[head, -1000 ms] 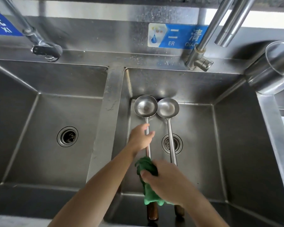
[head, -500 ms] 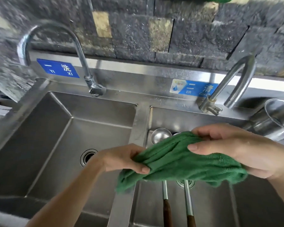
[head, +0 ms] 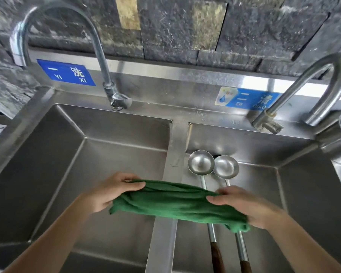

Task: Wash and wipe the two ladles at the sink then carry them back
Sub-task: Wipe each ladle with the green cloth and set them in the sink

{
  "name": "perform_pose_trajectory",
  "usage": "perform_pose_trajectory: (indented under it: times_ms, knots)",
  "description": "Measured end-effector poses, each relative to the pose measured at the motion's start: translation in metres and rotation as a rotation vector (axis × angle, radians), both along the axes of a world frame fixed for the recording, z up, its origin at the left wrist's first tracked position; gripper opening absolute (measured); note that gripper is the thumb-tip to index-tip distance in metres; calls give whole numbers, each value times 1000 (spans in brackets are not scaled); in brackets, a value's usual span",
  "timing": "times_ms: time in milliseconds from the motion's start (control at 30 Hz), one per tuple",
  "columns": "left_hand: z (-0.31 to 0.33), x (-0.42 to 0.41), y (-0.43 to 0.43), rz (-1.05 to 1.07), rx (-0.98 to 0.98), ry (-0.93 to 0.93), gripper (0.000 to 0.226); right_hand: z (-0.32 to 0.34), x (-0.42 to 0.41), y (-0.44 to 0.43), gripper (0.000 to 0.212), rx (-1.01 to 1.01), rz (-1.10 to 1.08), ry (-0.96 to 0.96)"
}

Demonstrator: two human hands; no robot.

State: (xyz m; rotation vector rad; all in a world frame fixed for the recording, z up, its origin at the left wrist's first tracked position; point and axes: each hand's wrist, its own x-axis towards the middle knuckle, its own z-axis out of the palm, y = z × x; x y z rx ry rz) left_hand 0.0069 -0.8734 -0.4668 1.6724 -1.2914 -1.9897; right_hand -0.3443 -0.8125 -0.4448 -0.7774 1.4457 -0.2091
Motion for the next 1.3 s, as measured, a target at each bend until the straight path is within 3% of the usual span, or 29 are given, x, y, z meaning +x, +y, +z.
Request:
perform_pose_trajectory:
  times_ms: [100, 300, 467, 633, 733, 867, 967, 1033, 1133, 1233, 1300]
  knots:
    - [-32, 4, -11, 35, -41, -190, 22, -47, 23, -3, 59, -73, 15, 140]
    - [-97, -17, -25, 253, -108, -388, 32, -108, 86, -3, 76, -104, -309, 194]
    - [-135, -39, -18, 64, -211, -648, 36, -138, 114, 0, 50, -239, -86, 416]
    - [-130, -42, -25, 136, -283, -571, 27, -132, 77, 2, 32, -349, -149, 532]
    - [-94, -55, -35, 261, -482, -629, 30, -130, 31, 21, 46, -350, -119, 689]
    - [-37, -117, -32, 345, -829, -488, 30, -145, -24, 59, 59, -123, -148, 787]
    - [-35, -184, -18, 193, -895, -314, 21, -141, -41, 82, 53, 31, -181, 639]
    - [-54, -227, -4, 53, -779, -253, 18, -150, -44, 94, 50, 126, -218, 507]
    - [-94, -277, 23, -40, -427, -227, 21, -207, -56, 117, 40, 161, -346, 302]
    - [-127, -304, 46, -109, -236, -325, 31, -193, -50, 118, 35, 95, -466, 304]
    - [-139, -317, 57, -101, -107, -329, 24, -180, -55, 117, 38, 102, -485, 328]
